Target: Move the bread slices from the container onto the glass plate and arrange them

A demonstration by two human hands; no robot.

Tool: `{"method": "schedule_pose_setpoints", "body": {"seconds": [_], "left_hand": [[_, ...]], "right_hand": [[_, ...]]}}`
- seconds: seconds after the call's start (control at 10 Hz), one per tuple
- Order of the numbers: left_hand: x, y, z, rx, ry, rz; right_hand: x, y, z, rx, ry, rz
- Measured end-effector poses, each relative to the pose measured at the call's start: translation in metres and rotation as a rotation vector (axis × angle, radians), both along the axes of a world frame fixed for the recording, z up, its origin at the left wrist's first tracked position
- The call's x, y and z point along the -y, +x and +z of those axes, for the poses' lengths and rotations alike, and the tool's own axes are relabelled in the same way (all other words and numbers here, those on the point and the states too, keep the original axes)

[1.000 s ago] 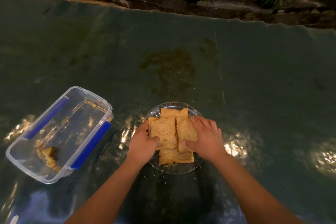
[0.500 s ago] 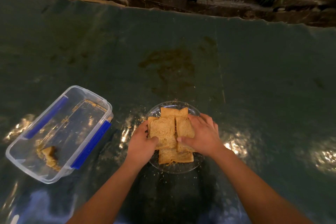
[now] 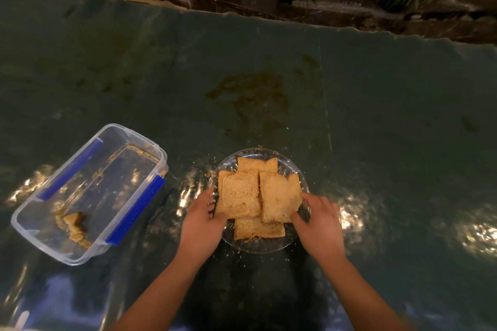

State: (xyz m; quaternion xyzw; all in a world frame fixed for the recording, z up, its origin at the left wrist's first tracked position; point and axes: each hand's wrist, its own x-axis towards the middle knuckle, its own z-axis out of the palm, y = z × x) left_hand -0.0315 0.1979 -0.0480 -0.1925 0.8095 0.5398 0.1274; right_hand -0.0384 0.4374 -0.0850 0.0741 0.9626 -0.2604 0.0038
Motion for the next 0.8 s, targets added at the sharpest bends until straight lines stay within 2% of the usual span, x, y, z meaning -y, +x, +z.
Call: {"method": "schedule_pose_setpoints", "body": {"seconds": [0.3,0.6,0.7,0.8], "left_hand": [[0.002,0.007,-0.004,-0.005,0.021,0.039],[0.023,0.004,0.014,-0.041,-0.101,-0.037],[0.026,0.004,0.018,-0.057,-0.187,-0.061],[0.028,0.003,0.025,-0.138,-0.383,-0.149]], "right_hand": [[0.003,0.005,0.002,0.078,-0.064,0.02],[-0.004,0.005,0.023,0.069,-0.082,0.009],[-0.002,0.006,0.029,0.064,-0.088,0.034],[0.005,0.005,0.036,0.044,-0.118,0.065]]}}
